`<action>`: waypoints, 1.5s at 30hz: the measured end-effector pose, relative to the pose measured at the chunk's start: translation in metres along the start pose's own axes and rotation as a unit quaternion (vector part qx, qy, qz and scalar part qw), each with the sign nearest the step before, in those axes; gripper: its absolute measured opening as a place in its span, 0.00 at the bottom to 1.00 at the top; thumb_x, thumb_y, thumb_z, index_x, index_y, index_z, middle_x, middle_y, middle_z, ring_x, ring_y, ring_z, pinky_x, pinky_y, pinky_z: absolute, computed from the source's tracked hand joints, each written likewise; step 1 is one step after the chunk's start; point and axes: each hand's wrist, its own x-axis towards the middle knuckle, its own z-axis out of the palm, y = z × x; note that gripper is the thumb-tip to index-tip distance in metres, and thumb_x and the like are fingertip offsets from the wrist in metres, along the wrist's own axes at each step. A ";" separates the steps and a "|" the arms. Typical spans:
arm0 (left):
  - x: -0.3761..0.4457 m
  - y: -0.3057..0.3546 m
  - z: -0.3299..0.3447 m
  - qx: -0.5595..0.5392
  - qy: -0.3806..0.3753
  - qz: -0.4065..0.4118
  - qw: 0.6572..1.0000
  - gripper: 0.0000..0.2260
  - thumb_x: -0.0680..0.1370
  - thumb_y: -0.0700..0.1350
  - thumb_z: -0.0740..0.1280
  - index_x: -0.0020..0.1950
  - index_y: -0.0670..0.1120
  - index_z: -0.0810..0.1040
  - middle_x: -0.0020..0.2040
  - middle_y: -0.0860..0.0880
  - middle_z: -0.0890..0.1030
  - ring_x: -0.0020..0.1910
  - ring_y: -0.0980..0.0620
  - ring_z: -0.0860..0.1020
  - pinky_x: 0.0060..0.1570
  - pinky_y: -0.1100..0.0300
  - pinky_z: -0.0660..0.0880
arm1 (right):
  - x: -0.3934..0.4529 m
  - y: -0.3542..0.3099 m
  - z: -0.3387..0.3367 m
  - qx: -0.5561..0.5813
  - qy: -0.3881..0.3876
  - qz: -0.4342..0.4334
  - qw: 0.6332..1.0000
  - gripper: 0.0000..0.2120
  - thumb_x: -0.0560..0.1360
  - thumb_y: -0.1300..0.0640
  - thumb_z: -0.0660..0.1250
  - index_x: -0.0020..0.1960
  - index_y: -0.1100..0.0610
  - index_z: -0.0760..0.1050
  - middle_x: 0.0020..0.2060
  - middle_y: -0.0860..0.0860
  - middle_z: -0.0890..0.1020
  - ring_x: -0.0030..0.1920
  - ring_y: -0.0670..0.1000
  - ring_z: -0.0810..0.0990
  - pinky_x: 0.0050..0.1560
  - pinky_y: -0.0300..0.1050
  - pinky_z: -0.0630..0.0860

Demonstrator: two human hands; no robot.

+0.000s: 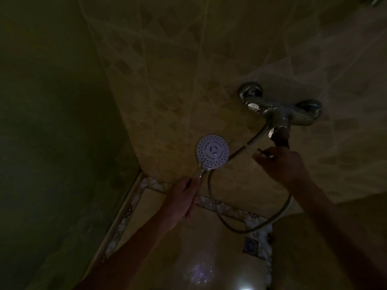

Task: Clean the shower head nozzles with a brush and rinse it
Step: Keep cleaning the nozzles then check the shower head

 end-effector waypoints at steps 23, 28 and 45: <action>-0.025 0.083 0.061 -0.144 -0.050 -0.015 0.988 0.07 0.81 0.40 0.60 0.45 0.40 0.74 0.36 0.46 0.76 0.31 0.55 0.76 0.35 0.63 0.74 | -0.048 0.015 -0.035 0.171 -0.075 -0.009 0.982 0.24 0.77 0.42 0.63 0.28 0.56 0.68 0.23 0.49 0.70 0.24 0.46 0.68 0.31 0.42 0.63; -0.052 0.123 0.082 -0.114 -0.096 0.022 0.989 0.07 0.80 0.36 0.59 0.43 0.38 0.72 0.32 0.46 0.76 0.28 0.55 0.75 0.29 0.65 0.73 | -0.093 0.013 -0.059 0.266 -0.086 0.029 0.960 0.24 0.79 0.43 0.61 0.28 0.54 0.65 0.24 0.51 0.66 0.24 0.48 0.64 0.32 0.47 0.61; -0.162 0.289 0.171 -0.096 -0.148 0.133 0.975 0.06 0.81 0.36 0.59 0.50 0.43 0.75 0.44 0.43 0.78 0.44 0.49 0.76 0.50 0.51 0.71 | -0.210 -0.007 -0.190 0.448 -0.019 0.028 0.893 0.17 0.80 0.49 0.61 0.34 0.52 0.70 0.21 0.43 0.70 0.23 0.40 0.66 0.24 0.33 0.62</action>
